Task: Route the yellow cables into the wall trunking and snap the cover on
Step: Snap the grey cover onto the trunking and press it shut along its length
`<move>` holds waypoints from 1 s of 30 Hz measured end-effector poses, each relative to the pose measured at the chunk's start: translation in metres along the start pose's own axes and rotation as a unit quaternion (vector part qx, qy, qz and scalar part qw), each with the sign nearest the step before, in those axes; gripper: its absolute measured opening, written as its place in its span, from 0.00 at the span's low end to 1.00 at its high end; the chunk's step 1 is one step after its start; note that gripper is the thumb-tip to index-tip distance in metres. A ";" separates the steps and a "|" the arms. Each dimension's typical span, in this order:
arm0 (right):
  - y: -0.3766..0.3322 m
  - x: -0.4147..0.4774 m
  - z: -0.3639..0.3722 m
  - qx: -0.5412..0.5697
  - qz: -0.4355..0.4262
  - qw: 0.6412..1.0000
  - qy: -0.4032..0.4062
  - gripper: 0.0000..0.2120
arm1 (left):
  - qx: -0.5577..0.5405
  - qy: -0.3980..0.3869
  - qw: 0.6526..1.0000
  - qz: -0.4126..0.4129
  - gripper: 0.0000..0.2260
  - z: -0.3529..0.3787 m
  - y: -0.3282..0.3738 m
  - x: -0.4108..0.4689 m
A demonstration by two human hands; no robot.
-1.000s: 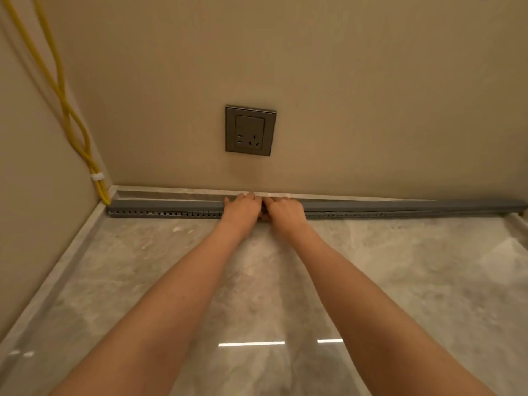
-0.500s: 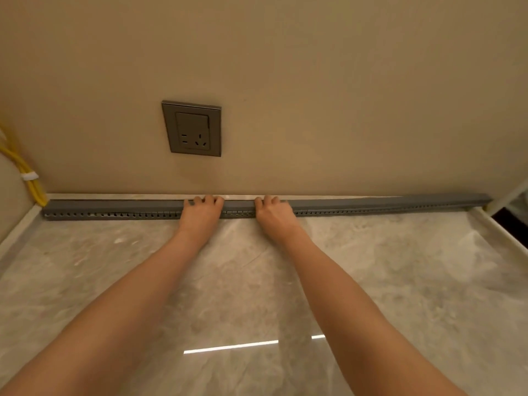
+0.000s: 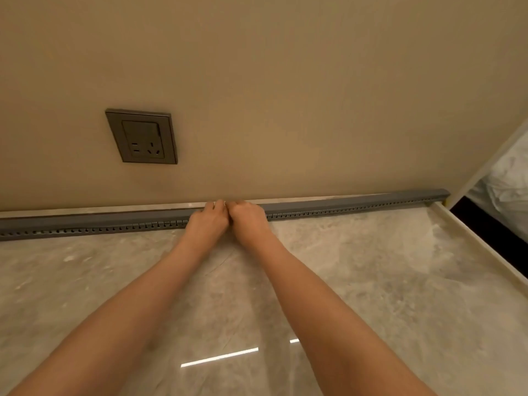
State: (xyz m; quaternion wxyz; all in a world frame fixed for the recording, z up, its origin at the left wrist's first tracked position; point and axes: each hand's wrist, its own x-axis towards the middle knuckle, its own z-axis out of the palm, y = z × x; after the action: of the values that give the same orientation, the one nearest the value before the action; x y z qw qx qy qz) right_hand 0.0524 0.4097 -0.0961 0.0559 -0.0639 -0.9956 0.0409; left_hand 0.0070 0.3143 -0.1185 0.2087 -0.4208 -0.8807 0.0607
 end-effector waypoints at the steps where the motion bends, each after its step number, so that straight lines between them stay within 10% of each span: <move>1: 0.006 -0.002 0.001 0.012 0.000 1.000 0.006 0.13 | -0.003 -0.032 0.999 -0.013 0.17 -0.003 0.002 0.002; 16: 0.046 0.006 0.032 -0.163 -0.041 0.986 0.024 0.15 | 0.072 -0.054 0.995 -0.051 0.09 0.006 0.013 0.024; 30: 0.042 -0.009 0.016 -0.084 -0.048 0.995 0.003 0.23 | 0.048 -0.087 0.992 -0.082 0.17 -0.010 0.013 0.009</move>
State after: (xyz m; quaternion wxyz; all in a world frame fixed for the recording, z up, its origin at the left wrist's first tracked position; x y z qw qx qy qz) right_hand 0.0646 0.4485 -0.1166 0.0548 -0.0203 -0.9973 -0.0454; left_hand 0.0159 0.3286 -0.1104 0.1556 -0.3293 -0.9233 0.1218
